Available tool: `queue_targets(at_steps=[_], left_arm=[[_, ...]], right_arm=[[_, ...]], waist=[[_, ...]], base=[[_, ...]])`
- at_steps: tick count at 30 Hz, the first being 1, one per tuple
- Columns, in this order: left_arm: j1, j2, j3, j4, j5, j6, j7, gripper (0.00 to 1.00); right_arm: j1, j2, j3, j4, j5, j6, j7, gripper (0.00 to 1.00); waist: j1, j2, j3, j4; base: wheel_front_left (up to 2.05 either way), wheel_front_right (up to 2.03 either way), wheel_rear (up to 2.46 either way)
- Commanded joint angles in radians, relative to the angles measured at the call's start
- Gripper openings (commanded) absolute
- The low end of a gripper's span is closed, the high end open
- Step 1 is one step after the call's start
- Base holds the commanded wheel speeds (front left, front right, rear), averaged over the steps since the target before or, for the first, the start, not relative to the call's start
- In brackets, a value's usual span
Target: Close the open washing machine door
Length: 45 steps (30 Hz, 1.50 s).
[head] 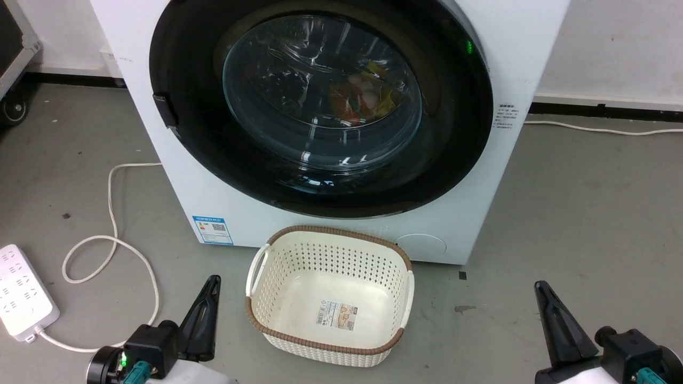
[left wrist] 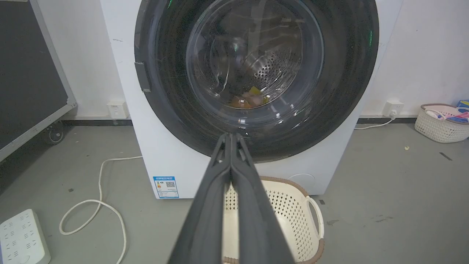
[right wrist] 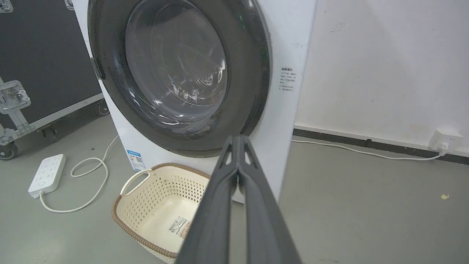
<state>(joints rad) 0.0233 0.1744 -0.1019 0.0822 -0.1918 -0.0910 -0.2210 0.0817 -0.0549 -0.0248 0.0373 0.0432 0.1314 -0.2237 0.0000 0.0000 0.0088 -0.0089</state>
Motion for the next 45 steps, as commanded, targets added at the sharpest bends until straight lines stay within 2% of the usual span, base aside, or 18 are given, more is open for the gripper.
queue_targets(at_steps=[1,45], left_arm=[[-0.003,-0.004,0.007,-0.006,0.009,0.005,0.004,0.00],[-0.012,-0.056,0.048,-0.039,0.088,0.042,0.098,0.00]], right_arm=[[-0.011,0.001,0.002,-0.005,-0.006,0.000,0.006,0.00],[-0.042,0.002,0.012,-0.019,-0.022,0.000,0.100,0.00]], waist=[[0.0000,0.0000,0.000,0.000],[0.0000,0.0000,-0.004,0.004]], base=[[0.00,0.00,0.00],[0.00,0.00,0.00]])
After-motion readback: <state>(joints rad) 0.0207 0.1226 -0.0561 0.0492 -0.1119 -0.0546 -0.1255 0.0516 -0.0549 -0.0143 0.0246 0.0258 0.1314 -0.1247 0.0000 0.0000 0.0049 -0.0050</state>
